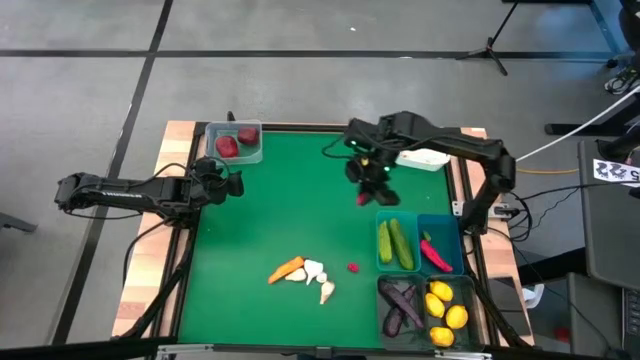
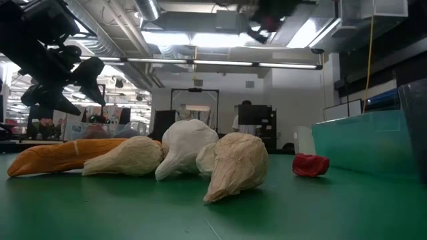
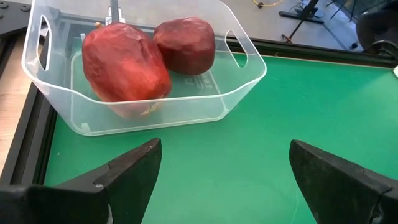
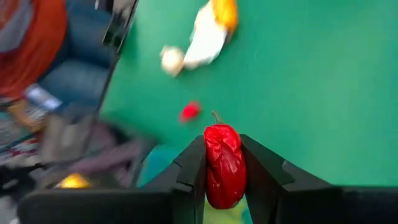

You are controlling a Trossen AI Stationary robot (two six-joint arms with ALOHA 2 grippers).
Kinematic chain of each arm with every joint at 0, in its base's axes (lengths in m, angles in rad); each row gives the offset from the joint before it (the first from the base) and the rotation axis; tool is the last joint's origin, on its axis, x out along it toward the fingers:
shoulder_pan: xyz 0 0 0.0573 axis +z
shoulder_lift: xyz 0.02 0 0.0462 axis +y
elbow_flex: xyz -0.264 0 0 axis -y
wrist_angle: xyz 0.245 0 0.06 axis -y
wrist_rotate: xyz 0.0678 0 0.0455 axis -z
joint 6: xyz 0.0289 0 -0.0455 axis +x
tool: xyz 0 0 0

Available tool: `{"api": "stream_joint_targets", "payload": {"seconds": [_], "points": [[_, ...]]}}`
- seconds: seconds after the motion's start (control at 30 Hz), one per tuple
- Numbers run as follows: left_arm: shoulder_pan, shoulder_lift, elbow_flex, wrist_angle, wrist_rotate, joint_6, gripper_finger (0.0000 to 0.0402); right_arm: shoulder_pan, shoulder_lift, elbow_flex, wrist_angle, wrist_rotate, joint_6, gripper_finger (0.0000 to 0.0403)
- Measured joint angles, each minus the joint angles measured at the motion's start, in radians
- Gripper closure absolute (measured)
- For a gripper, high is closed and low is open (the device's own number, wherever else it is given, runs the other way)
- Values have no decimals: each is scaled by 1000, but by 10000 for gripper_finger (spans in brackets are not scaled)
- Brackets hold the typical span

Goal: Sort produce into baskets
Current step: Put the red bell pepper into the blue bin

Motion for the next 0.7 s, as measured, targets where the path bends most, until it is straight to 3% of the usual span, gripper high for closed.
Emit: {"api": "stream_joint_targets", "payload": {"seconds": [0.1, 0.23, 0.5, 0.7], "points": [[0, 0, 0, 0, 0, 0, 57, 0, -57, -93, -58, -1, 49, 318], [0, 0, 0, -2, 0, 1, 57, 0, -202, -327, -3, 3, 143, 318], [0, 0, 0, -7, 0, 11, 57, 0, -658, -887, 258, 75, 529, 318], [0, 0, 0, -7, 0, 4, 57, 0, -1006, -1133, 203, 227, 893, 318]]}}
